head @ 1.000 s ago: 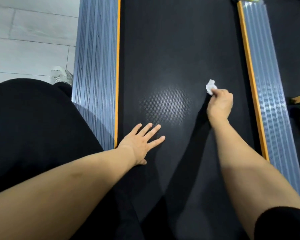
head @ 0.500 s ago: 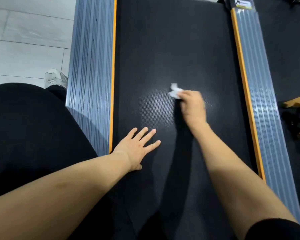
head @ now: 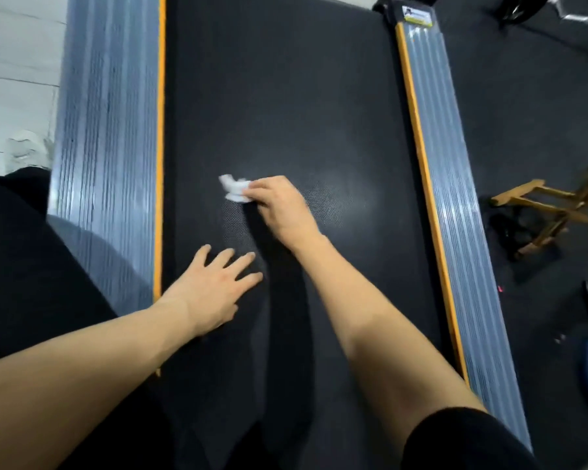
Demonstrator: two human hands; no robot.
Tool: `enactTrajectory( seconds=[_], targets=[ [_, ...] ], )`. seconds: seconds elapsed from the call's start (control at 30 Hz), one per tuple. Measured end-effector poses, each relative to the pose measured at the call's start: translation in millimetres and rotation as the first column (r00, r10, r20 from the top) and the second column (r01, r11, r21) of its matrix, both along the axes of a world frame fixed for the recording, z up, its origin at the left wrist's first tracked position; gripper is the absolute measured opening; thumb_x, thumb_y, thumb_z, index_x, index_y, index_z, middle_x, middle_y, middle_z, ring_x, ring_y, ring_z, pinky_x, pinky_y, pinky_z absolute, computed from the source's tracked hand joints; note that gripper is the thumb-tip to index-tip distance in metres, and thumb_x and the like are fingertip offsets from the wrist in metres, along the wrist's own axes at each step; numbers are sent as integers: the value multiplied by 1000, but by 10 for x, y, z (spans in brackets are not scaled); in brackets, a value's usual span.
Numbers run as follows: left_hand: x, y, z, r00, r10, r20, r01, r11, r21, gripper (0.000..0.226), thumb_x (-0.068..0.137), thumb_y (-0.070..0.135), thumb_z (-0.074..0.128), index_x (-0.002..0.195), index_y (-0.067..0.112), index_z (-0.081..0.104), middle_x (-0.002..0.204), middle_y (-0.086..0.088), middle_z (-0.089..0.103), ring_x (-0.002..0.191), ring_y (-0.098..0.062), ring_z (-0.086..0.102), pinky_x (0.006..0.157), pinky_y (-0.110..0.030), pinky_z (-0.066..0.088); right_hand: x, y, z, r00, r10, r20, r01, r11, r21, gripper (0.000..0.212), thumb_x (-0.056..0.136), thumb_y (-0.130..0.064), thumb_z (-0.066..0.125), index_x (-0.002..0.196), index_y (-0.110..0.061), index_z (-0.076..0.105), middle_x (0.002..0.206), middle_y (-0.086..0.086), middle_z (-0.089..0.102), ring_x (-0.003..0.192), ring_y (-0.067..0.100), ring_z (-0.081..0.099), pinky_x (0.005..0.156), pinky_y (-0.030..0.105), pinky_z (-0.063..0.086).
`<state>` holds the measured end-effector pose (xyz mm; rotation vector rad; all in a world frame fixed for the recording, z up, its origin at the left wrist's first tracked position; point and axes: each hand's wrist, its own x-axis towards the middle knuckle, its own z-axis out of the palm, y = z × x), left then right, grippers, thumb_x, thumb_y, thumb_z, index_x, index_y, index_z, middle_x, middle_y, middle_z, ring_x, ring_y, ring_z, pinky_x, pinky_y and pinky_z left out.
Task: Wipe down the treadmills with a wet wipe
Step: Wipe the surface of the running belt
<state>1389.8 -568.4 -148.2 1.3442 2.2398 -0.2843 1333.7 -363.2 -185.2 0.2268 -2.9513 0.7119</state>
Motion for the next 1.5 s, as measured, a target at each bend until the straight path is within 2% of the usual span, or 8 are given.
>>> enactTrajectory(
  seconds=[0.13,0.3,0.53,0.67,0.93,1.13,1.3,1.5],
  targets=[
    [-54,34,-62,999,10,-37,-9,1000,30,86,99,58,47,162,32,-6,170,-10,-10,156,-35,1,123,-59,8,446,1511,38,758,-645,98,627,762,162,34,79,-25,48,98,-11,73,89,-15,69,83,13,66,62,26,44],
    [-263,61,-106,998,67,-21,-67,997,-29,110,87,80,45,155,35,-29,165,-7,-30,155,-36,-16,123,-60,6,577,1622,142,262,-961,88,961,268,64,40,91,-2,47,119,-14,73,109,15,71,104,33,64,85,30,46],
    [-544,131,-109,990,53,-128,-54,998,-11,104,86,84,36,158,34,-20,169,-9,-19,157,-32,-2,123,-58,3,170,-156,45,974,-228,17,228,967,-111,37,86,-1,52,112,-11,75,111,4,72,101,22,62,91,21,45],
    [-763,16,-145,996,56,-64,-61,995,-75,113,83,87,40,151,35,-34,164,-5,-33,156,-30,-16,125,-56,2,247,728,120,949,-312,46,308,948,81,29,92,-14,52,108,-14,76,98,-1,71,83,-10,55,76,3,37],
    [-767,2,-205,1000,19,18,-16,987,-157,123,83,85,46,142,31,-48,153,-7,-51,150,-34,-32,124,-60,-5,330,1772,64,327,-945,19,937,327,121,43,93,3,45,118,-18,73,100,11,71,93,30,66,81,36,49],
    [-743,-40,-185,1000,30,8,-28,990,-139,117,87,80,46,152,27,-36,162,-9,-37,153,-33,-25,124,-57,-5,-431,-131,236,920,-330,213,365,918,-153,37,84,-35,52,99,-16,79,99,3,74,96,18,66,80,20,46],
    [-602,-121,-198,999,46,-1,-46,993,-106,100,97,68,41,157,22,-25,168,-12,-19,156,-32,-14,126,-51,-2,-627,-669,100,946,278,164,-278,960,-24,40,83,3,58,112,-16,77,113,6,74,101,31,64,87,37,52],
    [-606,-136,-195,999,43,23,-41,994,-101,102,99,64,44,155,23,-31,160,-10,-40,153,-32,-24,126,-51,-4,-20,1172,140,736,-674,60,664,737,130,37,88,-5,52,113,-18,77,105,13,73,99,28,67,82,30,45]
  ],
)
